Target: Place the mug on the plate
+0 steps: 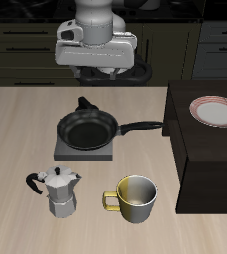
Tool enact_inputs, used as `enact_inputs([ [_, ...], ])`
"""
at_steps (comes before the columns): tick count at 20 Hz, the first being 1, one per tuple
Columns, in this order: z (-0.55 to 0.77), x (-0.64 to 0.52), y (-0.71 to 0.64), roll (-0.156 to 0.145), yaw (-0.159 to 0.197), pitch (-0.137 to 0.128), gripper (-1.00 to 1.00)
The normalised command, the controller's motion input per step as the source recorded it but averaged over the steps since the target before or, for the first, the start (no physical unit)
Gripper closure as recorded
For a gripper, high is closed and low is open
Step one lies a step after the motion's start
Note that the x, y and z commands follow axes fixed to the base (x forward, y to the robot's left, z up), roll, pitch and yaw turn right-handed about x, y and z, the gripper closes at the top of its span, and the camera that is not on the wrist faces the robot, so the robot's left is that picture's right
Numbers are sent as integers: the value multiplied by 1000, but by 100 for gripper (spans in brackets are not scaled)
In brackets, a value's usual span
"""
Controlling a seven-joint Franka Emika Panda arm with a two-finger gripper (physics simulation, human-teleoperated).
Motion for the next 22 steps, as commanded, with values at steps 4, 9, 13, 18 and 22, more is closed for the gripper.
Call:
enact_inputs([
  [4, 47, 336, 6, -21, -5, -11, -100],
  [9, -23, 473, 67, -62, -4, -5, -100],
  [13, -36, 390, 105, -34, -22, -1, -100],
  [18, -22, 251, 89, -7, -15, 3, -100],
  [22, -62, 362, 278, -5, 10, 6, -100],
])
